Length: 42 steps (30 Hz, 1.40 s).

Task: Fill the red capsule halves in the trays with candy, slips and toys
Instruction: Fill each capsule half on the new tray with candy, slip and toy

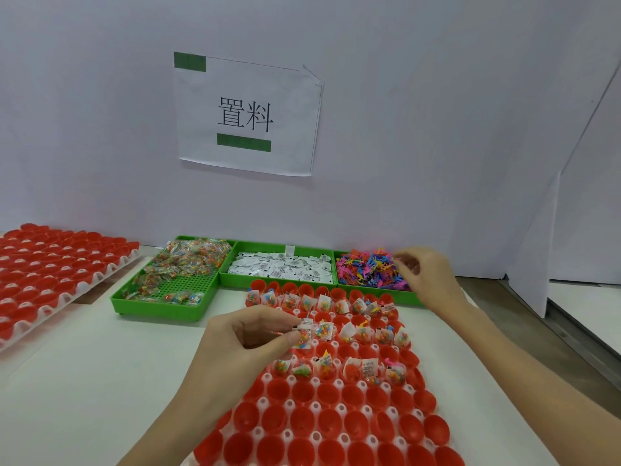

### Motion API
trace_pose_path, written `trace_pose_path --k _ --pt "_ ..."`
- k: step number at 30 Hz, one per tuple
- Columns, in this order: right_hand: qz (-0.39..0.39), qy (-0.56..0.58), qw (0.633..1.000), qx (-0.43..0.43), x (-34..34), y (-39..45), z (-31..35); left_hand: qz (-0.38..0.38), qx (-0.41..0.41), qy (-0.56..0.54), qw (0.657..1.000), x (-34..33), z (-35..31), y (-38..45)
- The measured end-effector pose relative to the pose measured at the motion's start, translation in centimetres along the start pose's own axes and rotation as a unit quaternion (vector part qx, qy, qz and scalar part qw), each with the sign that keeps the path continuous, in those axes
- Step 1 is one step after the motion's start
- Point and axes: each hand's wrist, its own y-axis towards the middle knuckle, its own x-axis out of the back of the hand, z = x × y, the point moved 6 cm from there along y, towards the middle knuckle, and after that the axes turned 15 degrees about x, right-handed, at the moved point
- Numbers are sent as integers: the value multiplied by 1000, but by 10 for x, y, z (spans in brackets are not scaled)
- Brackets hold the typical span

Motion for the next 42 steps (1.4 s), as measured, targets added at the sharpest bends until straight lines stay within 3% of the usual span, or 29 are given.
trace_pose_path --k 3,7,13,23,33,36,38,42 --pt "-66 66 995 -46 16 -14 18 4 3 0 1000 -2 -1 -2" --pt "-97 193 972 -94 34 -36 62 10 4 -12 1000 -5 -2 -4" --pt "12 386 921 -54 30 -75 157 47 -1 -24 999 -14 -3 -8" --pt "40 480 875 -56 28 -97 174 40 -48 31 998 -24 -4 -15" --pt "91 423 901 -38 53 -100 146 76 -88 77 990 -58 -11 -25" --pt "53 411 905 -95 62 -107 107 50 -159 211 963 -71 -21 -24" --pt "10 400 903 -155 61 -120 78 44 -210 328 920 -86 -27 -22" --pt "-4 380 900 -213 46 -146 47 120 -283 465 830 -130 -23 -9"
